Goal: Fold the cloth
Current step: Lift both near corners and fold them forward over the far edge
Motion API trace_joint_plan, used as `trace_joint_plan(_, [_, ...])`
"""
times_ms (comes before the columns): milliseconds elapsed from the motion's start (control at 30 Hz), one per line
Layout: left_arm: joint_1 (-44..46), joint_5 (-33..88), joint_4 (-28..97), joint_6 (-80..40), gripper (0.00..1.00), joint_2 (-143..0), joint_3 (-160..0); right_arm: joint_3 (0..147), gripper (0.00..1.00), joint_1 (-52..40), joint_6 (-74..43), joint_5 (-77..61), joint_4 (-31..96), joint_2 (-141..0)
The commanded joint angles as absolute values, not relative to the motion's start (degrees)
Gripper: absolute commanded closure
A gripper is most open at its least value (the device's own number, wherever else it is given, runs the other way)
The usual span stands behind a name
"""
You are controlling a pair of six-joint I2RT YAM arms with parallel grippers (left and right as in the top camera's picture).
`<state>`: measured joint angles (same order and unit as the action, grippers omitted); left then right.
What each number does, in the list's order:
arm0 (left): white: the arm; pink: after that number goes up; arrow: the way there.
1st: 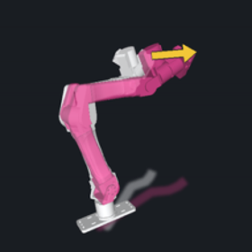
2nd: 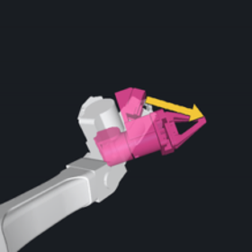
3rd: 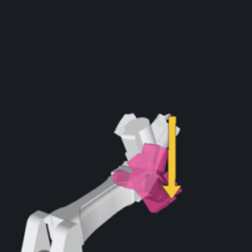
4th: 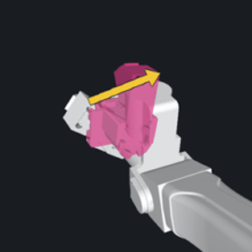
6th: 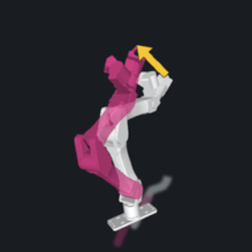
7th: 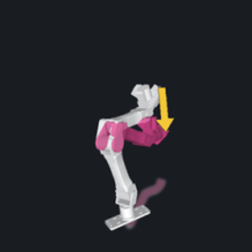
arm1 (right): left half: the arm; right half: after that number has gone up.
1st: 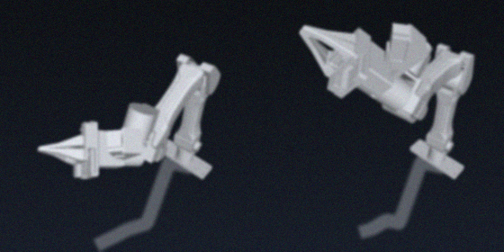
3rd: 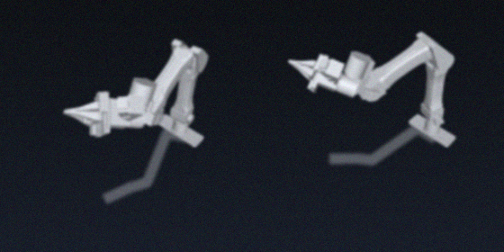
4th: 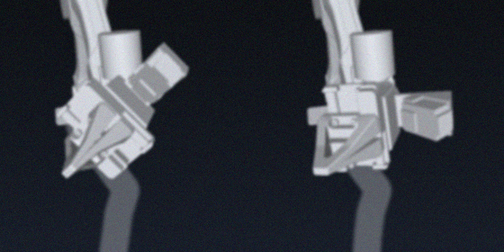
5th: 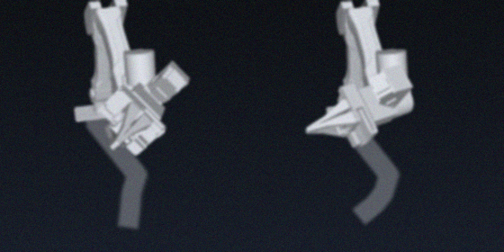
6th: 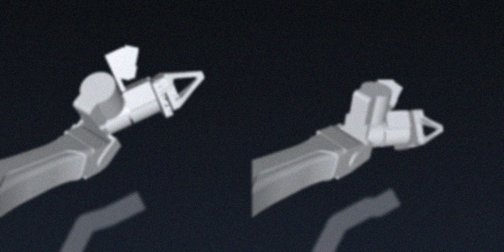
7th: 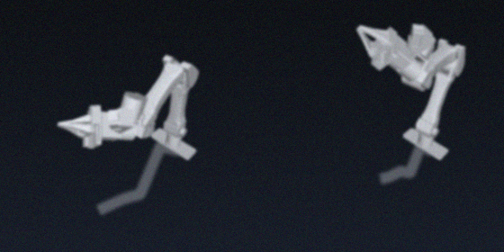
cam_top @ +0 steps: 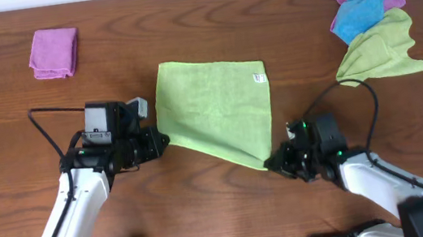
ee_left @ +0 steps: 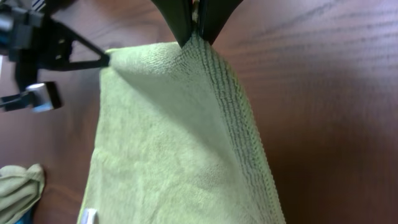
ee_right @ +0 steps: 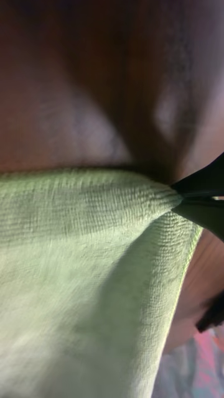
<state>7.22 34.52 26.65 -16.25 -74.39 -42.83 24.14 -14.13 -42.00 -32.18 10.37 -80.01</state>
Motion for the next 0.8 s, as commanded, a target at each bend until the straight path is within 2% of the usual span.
trace_joint_plan(0, [7.16, 34.44, 28.84, -15.2, 0.94, -72.53, -43.77, 32.51, 0.98, -14.92, -35.27, -23.92, 17.85, -76.36])
trace_joint_plan(100, [7.16, 34.06, 32.88, -15.25, 0.94, -71.24, -43.77, 40.97, 0.98, -14.94, -30.04, -19.9, 28.1, -75.92])
trace_joint_plan(267, [7.46, 33.69, 39.97, -15.27, 0.94, -69.43, -43.75, 47.46, 0.99, -14.94, -27.31, -18.2, 36.12, -75.9])
trace_joint_plan(567, [10.52, 29.36, 42.96, -18.94, 0.94, -65.23, -43.7, 47.62, 0.98, -16.01, -27.27, -18.22, 39.79, -75.9])
trace_joint_plan(767, [10.52, 22.87, 39.4, -21.45, 0.94, -64.71, -43.7, 47.64, 0.99, -18.09, -27.11, -18.17, 32.38, -76.05])
